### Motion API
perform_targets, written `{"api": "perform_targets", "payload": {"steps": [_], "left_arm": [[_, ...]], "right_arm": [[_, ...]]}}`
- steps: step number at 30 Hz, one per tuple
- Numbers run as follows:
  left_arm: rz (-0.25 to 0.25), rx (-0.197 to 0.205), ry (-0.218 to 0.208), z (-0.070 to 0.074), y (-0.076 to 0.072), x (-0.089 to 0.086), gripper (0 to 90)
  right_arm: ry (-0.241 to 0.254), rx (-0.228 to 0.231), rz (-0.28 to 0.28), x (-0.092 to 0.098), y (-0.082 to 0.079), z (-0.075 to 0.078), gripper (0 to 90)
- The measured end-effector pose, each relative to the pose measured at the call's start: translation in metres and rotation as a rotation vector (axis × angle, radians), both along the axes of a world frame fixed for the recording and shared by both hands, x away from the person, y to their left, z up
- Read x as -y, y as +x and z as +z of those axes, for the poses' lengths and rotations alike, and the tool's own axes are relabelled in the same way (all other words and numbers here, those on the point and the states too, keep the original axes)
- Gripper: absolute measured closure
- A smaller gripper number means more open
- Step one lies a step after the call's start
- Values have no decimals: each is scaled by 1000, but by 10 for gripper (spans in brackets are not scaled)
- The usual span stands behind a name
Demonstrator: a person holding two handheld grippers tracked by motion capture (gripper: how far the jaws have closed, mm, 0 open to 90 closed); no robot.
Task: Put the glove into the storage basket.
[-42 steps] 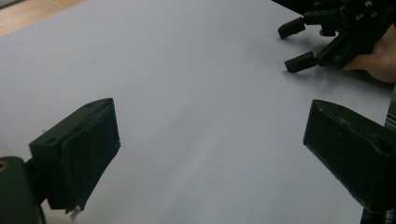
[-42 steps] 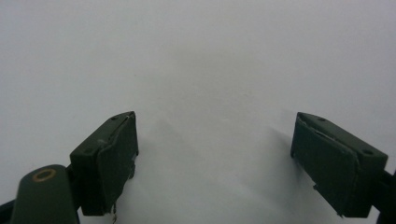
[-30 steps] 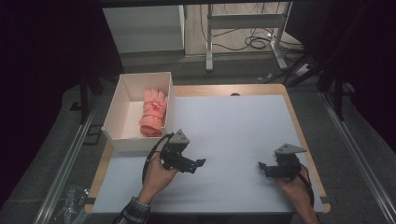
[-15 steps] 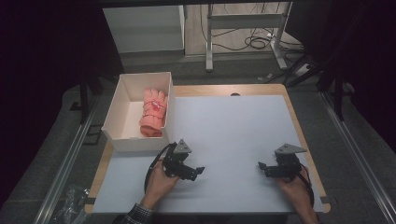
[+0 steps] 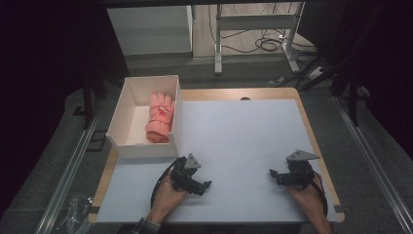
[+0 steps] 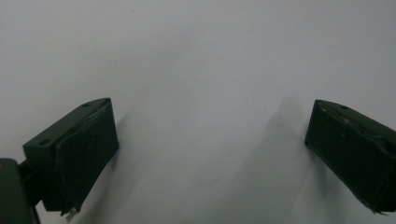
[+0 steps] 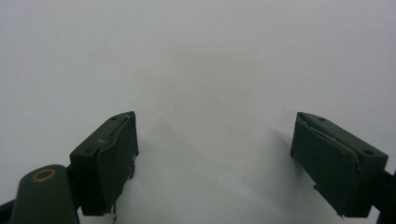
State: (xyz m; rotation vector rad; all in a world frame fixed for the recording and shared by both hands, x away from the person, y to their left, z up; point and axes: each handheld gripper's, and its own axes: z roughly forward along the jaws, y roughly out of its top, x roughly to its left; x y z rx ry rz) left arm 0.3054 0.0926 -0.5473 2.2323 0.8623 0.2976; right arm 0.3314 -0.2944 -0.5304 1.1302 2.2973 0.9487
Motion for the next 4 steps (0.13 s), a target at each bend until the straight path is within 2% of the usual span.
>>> {"api": "perform_targets", "payload": {"steps": [4], "left_arm": [[-2,5,1,0,0,0,20]], "right_arm": [[0,-3,0,0,0,0,150]]}}
